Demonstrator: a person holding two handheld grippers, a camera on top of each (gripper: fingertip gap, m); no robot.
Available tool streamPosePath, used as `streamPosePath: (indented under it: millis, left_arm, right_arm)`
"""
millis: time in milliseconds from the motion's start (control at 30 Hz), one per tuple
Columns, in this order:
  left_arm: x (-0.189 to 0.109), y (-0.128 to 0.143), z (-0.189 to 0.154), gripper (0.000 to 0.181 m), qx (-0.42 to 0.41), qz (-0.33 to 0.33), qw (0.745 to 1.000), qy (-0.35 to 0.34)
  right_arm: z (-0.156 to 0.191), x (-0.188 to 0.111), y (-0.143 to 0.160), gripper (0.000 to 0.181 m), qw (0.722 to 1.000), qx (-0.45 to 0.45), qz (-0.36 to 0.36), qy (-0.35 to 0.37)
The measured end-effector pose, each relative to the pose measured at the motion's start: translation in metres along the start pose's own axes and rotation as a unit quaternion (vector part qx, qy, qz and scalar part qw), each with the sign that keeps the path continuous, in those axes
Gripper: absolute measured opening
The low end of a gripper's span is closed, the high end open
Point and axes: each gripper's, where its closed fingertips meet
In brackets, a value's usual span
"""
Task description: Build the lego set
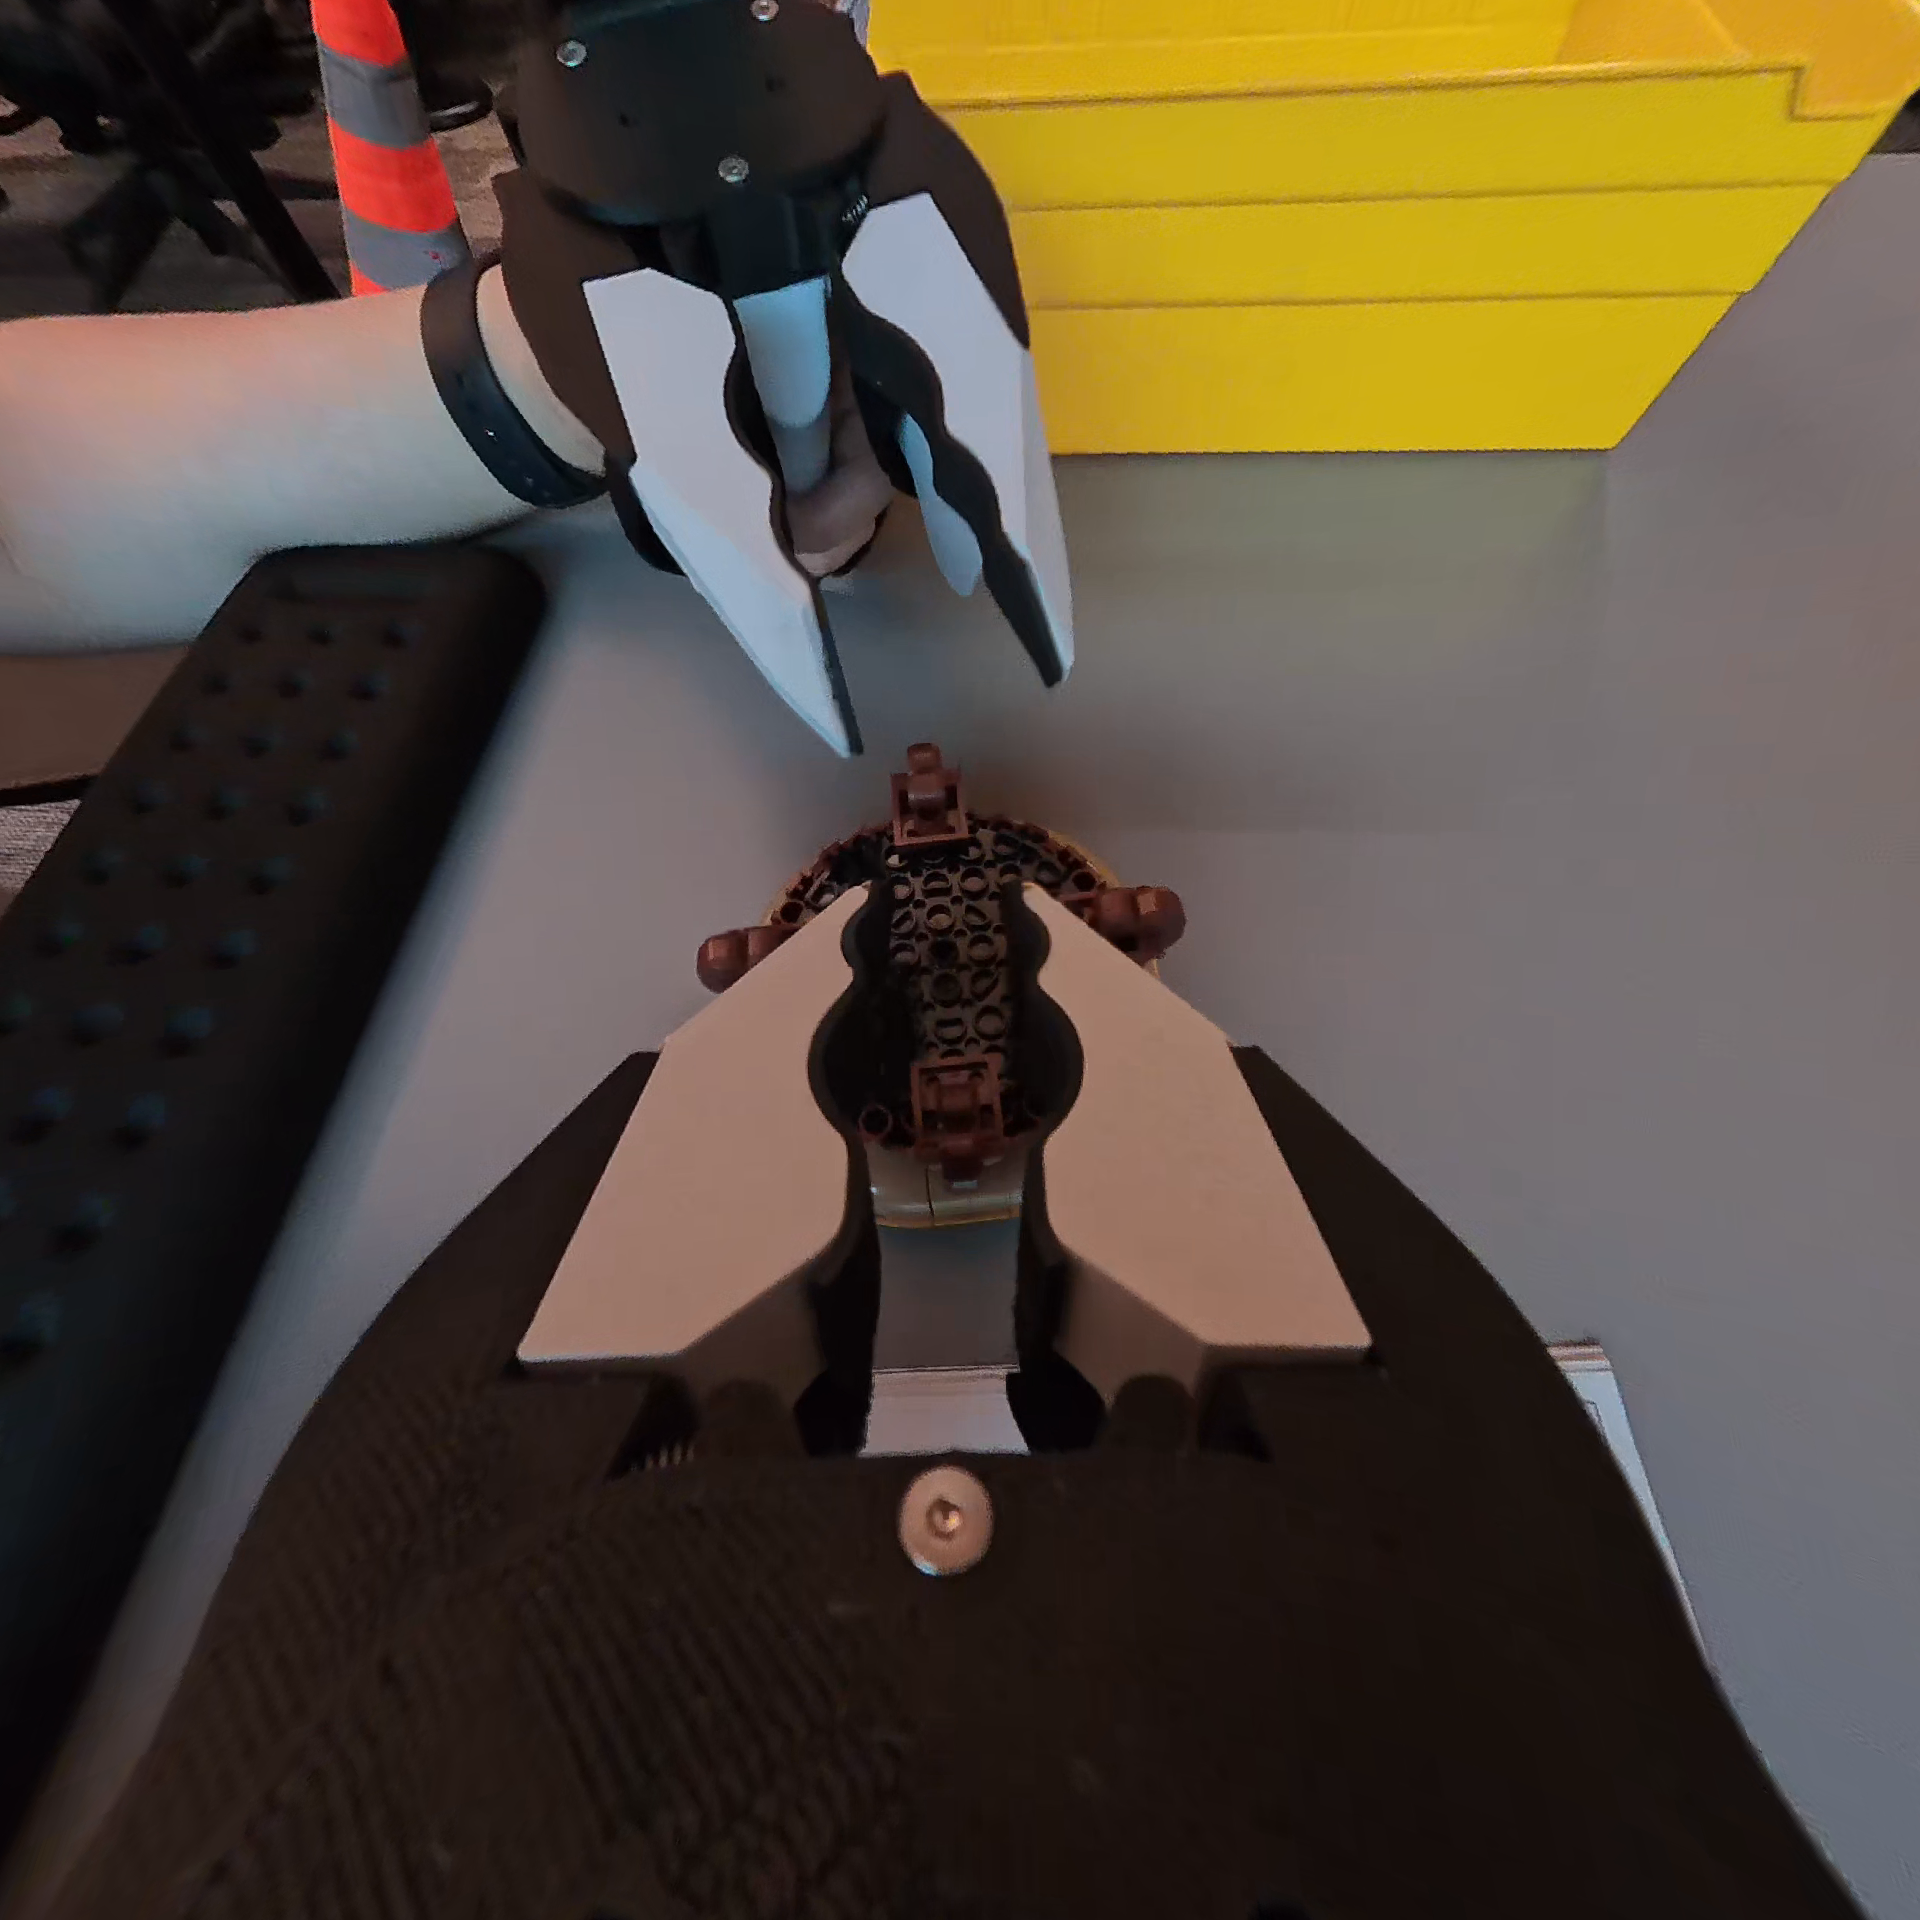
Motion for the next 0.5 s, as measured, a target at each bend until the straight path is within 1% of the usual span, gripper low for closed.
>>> streamPosePath:
  millis: [133, 233, 267, 367, 433, 500]
  left_arm:
    - [-0.005, -0.007, 0.003, 0.039, -0.008, -0.013, 1.000, -0.012]
    - [-0.009, -0.009, 0.007, 0.042, -0.023, -0.013, 0.999, -0.028]
    - [-0.011, -0.008, 0.007, 0.045, -0.036, -0.011, 0.999, -0.027]
    - [-0.020, -0.013, -0.007, 0.053, -0.066, -0.010, 0.998, -0.015]
    - [-0.029, -0.015, -0.020, 0.059, -0.061, -0.017, 0.998, -0.016]
    - [-0.034, -0.007, -0.028, 0.066, -0.045, -0.002, 0.999, -0.029]
  right_arm:
    - [-0.003, -0.005, -0.003, 0.014, 1.000, 0.000, -0.004, 0.007]
    - [-0.006, -0.014, -0.005, 0.014, 1.000, -0.011, -0.007, 0.019]
    - [-0.006, -0.020, -0.005, 0.018, 0.999, -0.017, -0.006, 0.026]
    - [0.006, -0.040, -0.008, 0.047, 0.997, -0.058, -0.026, 0.039]
    - [0.007, -0.048, 0.006, 0.076, 0.991, -0.105, 0.001, 0.078]
    - [0.014, -0.045, 0.021, 0.095, 0.993, -0.092, 0.012, 0.072]
Point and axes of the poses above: each gripper's, where its closed fingertips meet, x out along the fingers, y out of its underside, z = x × y across the jaws, and after that the axes turned 12 degrees about -x, right-handed
